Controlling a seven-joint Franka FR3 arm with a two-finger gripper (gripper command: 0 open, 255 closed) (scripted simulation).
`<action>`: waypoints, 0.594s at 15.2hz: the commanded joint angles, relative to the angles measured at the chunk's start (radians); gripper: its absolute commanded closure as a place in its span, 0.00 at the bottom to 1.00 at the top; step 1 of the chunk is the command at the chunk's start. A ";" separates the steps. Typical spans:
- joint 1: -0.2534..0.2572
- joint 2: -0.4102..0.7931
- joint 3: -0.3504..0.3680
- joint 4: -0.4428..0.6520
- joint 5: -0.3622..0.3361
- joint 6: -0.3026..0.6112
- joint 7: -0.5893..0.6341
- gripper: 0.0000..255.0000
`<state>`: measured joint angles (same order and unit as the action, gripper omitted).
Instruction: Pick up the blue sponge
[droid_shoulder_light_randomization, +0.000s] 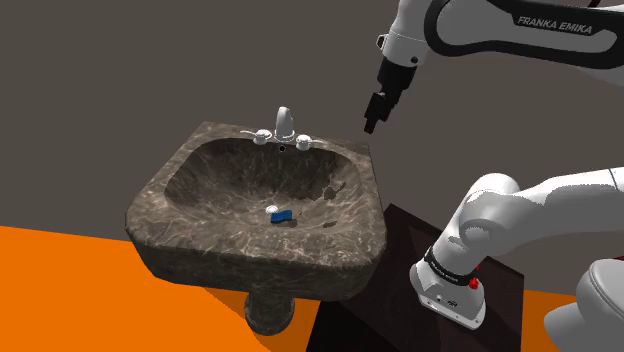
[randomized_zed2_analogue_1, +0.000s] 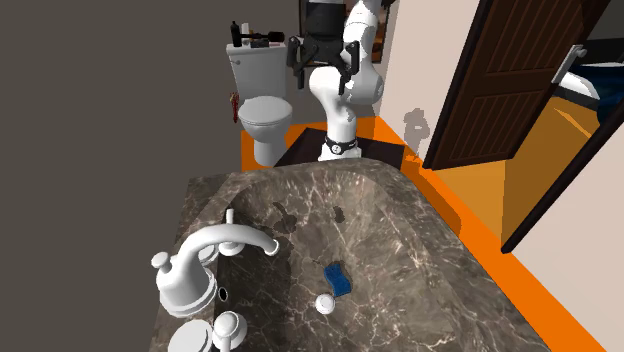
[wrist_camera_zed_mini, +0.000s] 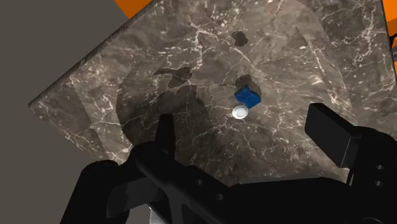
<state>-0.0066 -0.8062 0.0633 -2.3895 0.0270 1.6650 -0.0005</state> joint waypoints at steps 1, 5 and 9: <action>0.000 0.000 0.000 0.000 0.000 0.000 0.000 0.00; 0.037 0.129 -0.030 -0.016 -0.017 0.106 -0.130 0.00; 0.072 0.270 -0.052 -0.012 -0.030 0.205 -0.256 0.00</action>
<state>0.0544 -0.5712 0.0139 -2.4007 -0.0011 1.8428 -0.2254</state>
